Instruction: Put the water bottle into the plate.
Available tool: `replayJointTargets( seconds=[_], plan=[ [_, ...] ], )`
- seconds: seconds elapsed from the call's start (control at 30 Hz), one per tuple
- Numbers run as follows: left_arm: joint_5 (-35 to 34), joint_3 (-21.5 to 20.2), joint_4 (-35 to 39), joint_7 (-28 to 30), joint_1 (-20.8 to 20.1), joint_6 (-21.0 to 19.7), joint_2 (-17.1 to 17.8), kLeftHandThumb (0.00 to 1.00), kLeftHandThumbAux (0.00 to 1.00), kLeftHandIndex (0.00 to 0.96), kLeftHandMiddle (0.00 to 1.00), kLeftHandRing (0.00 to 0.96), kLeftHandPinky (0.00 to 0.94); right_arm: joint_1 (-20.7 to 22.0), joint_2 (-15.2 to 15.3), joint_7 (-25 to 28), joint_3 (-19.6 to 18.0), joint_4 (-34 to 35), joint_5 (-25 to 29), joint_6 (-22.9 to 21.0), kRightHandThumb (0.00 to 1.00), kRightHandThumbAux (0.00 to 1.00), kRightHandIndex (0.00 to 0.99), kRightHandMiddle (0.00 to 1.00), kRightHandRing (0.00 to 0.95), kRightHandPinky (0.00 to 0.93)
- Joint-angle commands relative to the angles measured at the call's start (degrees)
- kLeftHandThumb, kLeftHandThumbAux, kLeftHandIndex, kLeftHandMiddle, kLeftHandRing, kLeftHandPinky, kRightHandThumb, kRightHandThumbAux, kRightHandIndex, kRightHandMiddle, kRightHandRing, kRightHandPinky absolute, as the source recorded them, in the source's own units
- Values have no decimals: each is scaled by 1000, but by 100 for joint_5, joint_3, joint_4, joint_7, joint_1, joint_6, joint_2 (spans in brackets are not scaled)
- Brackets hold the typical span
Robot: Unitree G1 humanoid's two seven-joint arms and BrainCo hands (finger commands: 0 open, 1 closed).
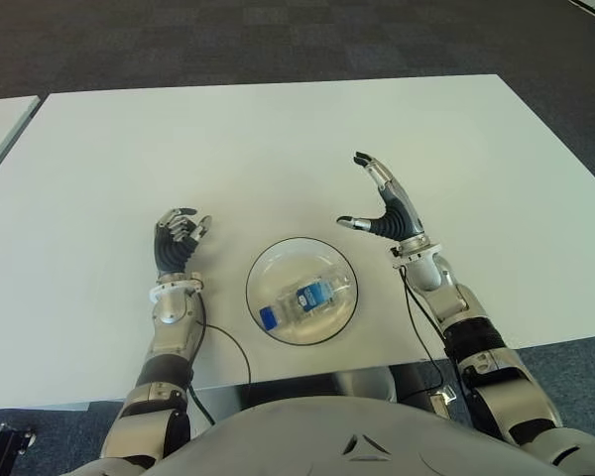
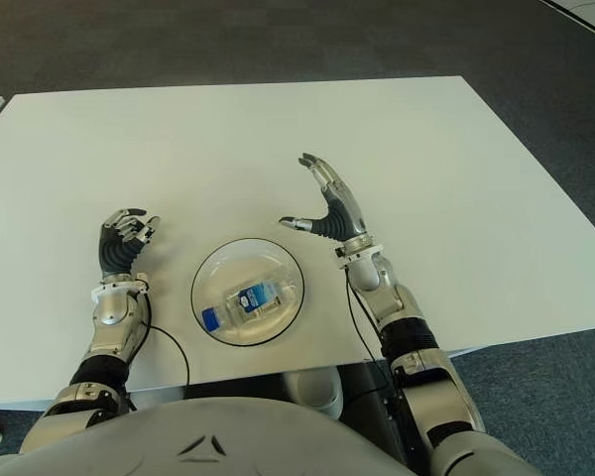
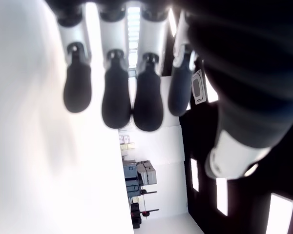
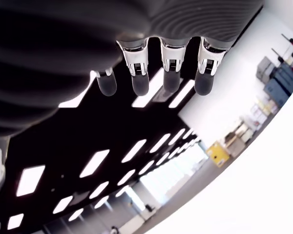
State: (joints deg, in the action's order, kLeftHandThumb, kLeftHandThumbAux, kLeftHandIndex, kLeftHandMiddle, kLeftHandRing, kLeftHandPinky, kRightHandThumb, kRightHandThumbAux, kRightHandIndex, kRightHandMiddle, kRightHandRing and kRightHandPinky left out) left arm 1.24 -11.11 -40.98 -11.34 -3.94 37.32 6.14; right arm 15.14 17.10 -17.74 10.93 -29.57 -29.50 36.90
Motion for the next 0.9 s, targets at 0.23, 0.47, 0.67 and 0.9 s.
replayJointTargets(
  seconds=[0.23,0.47,0.67,0.9],
  plan=[
    [-42,26,-105,83,-28,-139,43,708,717,435,690,669,652,65,-360,-794,-244,-666,62,-577,29,653,0,0,0,106],
    [-173,-10,39,91,-14,-316,-16,707,717,435,682,662,644,63,-649,-984,-485,-945,459,-653,4,787,21,55,77,178],
    [-148,28,31,125,-9,-225,30,707,716,435,678,661,651,123,-869,-1028,-694,-1335,903,-339,20,901,137,183,197,286],
    [-243,-24,56,146,-24,-318,-6,708,716,435,681,664,655,292,-1162,-868,-967,-1795,1509,-9,6,975,291,333,334,391]
  ],
)
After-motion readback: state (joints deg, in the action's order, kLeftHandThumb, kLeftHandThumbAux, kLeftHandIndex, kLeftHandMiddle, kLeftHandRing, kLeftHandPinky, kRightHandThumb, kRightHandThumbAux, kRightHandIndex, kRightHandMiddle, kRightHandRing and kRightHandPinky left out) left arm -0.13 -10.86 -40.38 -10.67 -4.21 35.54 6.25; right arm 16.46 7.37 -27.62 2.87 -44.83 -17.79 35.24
